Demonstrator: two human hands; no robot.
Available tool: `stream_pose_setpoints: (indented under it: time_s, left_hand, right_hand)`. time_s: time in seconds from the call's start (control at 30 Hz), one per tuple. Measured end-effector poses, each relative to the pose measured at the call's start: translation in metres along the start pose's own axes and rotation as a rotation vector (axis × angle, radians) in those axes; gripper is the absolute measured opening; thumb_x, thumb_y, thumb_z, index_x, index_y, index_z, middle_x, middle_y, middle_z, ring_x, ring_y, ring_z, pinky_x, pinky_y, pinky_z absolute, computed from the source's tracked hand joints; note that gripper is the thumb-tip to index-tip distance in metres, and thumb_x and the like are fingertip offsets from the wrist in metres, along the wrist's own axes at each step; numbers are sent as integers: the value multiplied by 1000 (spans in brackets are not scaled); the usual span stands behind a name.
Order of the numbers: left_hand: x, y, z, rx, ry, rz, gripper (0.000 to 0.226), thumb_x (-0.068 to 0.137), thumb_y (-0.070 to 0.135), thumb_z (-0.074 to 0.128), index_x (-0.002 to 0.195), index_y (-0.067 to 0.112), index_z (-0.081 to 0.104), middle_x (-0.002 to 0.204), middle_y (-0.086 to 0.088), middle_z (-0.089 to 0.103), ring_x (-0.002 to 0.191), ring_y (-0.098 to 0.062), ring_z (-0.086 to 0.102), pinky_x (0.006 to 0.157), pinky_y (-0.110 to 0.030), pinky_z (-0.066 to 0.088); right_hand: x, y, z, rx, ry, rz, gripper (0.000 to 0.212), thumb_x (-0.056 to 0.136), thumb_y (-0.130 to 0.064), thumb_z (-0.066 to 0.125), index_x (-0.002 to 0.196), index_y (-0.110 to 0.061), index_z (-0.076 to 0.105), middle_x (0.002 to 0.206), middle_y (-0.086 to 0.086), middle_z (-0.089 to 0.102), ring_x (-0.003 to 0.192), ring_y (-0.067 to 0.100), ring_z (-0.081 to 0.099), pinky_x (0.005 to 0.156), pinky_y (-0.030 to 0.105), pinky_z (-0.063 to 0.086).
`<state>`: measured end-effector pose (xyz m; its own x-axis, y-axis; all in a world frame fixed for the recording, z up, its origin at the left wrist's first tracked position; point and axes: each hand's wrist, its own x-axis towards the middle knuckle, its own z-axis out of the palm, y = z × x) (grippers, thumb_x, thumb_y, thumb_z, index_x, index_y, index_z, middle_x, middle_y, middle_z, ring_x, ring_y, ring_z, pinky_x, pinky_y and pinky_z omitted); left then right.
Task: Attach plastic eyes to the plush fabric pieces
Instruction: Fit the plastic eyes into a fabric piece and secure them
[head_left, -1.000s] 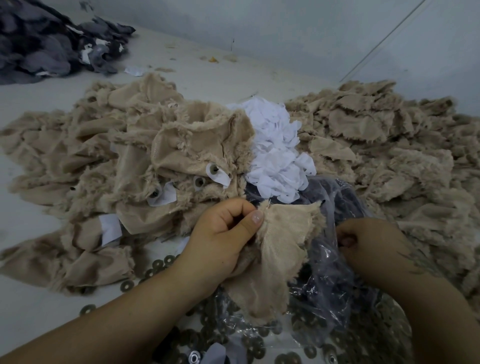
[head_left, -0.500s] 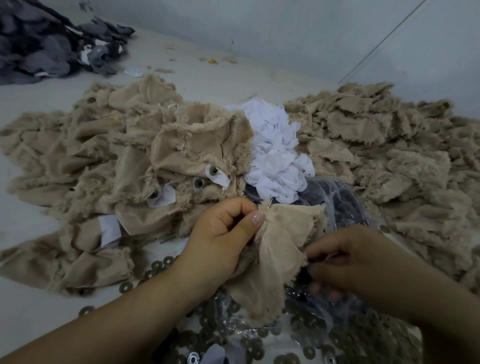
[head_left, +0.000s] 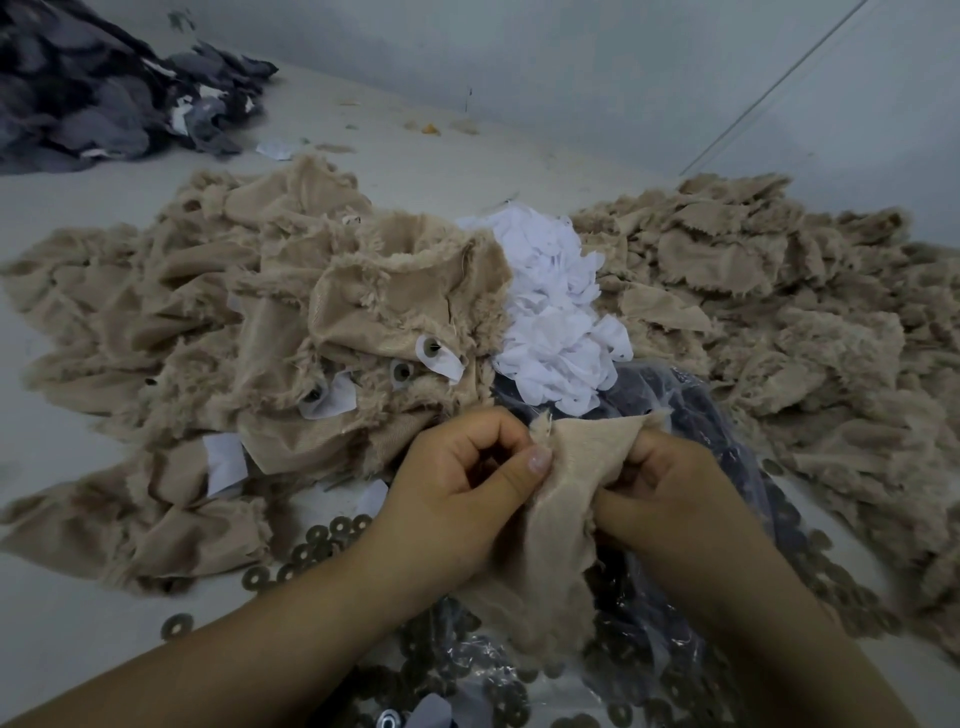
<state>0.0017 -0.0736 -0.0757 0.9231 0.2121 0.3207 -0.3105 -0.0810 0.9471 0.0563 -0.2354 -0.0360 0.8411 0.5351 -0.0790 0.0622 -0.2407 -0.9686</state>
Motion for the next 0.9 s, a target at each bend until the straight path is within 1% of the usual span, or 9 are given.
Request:
stream_pose_setpoints:
  time_s: [0.17, 0.27, 0.43, 0.5, 0.63, 0.7, 0.77, 0.83, 0.9]
  left_hand:
    - [-1, 0, 0, 3, 20, -36, 21, 77, 33, 72, 78, 13, 64, 70, -13, 59, 64, -17, 52, 59, -30, 46]
    - [0, -1, -1, 16, 29, -55, 10, 77, 21, 72, 76, 14, 65, 68, -11, 61, 63, -19, 54, 58, -35, 49]
    - [1, -2, 0, 42, 13, -48, 11, 75, 16, 72, 70, 10, 64, 65, -10, 63, 59, -20, 55, 56, -37, 49]
    - [2, -2, -1, 85, 6, -43, 14, 75, 17, 72, 65, 12, 63, 64, -8, 62, 57, -17, 54, 54, -35, 47]
    - [5, 2, -3, 146, -15, -40, 15, 74, 18, 73, 64, 14, 63, 62, -3, 60, 56, -9, 50, 54, -25, 43]
    - [7, 5, -4, 203, -4, -7, 16, 73, 19, 73, 65, 10, 63, 63, -4, 61, 57, -9, 52, 55, -25, 45]
    - [8, 8, -5, 248, 6, 21, 17, 74, 17, 74, 65, 9, 62, 64, -4, 61, 57, -7, 52, 55, -23, 45]
    - [10, 10, -7, 285, 3, 36, 21, 76, 10, 78, 64, 9, 61, 63, -3, 60, 58, -6, 52, 56, -21, 44]
    - [10, 11, -8, 335, -1, 49, 24, 77, 4, 80, 64, 8, 60, 63, -2, 59, 58, -8, 52, 55, -23, 44]
  right_hand:
    - [-3, 1, 6, -134, 129, -116, 28, 76, 4, 75, 79, -24, 78, 74, -3, 77, 67, 16, 74, 60, 30, 62]
    - [-3, 3, 10, -273, 225, -169, 28, 71, 3, 74, 64, -24, 74, 56, -8, 70, 41, 2, 55, 41, 15, 45]
    - [1, 13, 10, -518, 346, -254, 10, 66, 4, 77, 62, -4, 73, 52, 2, 66, 45, 20, 56, 44, 36, 45]
    - [2, 16, 12, -537, 363, -265, 15, 65, 5, 78, 56, -4, 69, 48, 0, 63, 44, 21, 55, 43, 35, 44]
    - [1, 17, 9, -333, 285, -209, 25, 66, 12, 72, 54, -9, 68, 47, -3, 63, 38, 4, 46, 38, 19, 39]
    - [1, 14, 8, -202, 226, -166, 20, 69, 11, 69, 60, -7, 72, 52, 5, 66, 43, 10, 52, 40, 31, 46]
    - [1, 12, 8, -87, 184, -124, 13, 73, 0, 69, 60, 2, 67, 54, 17, 64, 47, 21, 51, 43, 43, 44]
    - [-1, 10, 9, 11, 169, -132, 29, 71, -18, 62, 53, 4, 55, 46, 18, 50, 43, 23, 38, 41, 36, 35]
    - [-3, 8, 10, 57, 154, -164, 52, 74, -39, 64, 54, 7, 48, 49, 25, 40, 43, 34, 31, 41, 41, 30]
